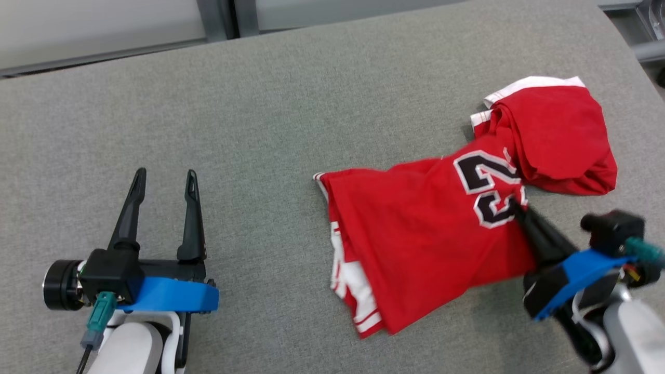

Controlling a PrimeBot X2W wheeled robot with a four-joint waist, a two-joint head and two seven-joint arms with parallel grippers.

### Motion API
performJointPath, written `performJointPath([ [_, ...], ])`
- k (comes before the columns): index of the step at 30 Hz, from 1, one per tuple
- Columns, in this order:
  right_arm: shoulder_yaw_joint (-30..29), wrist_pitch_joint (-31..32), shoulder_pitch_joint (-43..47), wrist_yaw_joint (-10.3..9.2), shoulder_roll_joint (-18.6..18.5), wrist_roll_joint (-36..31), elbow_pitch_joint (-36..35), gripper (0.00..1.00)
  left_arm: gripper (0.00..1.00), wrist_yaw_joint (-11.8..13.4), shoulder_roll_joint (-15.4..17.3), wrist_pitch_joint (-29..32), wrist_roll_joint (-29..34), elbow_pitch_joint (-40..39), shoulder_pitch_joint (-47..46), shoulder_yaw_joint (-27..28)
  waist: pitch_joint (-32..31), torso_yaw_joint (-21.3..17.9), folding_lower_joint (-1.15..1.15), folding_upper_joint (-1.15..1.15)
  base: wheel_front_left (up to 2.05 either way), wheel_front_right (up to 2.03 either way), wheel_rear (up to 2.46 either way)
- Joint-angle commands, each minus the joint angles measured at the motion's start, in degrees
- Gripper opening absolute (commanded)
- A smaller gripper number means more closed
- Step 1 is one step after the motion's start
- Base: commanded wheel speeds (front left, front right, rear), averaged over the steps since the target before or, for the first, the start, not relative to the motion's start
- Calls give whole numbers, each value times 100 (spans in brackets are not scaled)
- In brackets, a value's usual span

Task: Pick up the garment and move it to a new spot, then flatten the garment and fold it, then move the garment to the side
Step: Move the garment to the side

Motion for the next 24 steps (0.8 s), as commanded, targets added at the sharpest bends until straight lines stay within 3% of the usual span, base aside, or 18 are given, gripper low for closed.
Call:
performJointPath([
  [1,-69,-72,-330,-1,-102,11,21,0,100,-15,52,34,46,-42,-146,-3,107,17,0,-1,0,0,0],
  [6,-383,-149,-1074,-2,-334,12,172,0,100,-29,101,67,114,-169,-400,-28,469,28,0,-1,0,0,0],
  [12,-1417,-151,-1531,-2,-601,-140,270,0,100,-102,191,117,242,-290,-718,-129,872,-43,0,-1,0,0,0],
  [18,-2333,50,-1549,-2,-480,-342,249,0,100,-153,227,140,345,-388,-943,-233,1119,-159,0,-1,0,0,0],
  [24,-2874,333,-1561,-2,-157,-588,306,0,100,-226,238,187,418,-479,-1156,-365,1368,-205,0,-1,0,0,0],
])
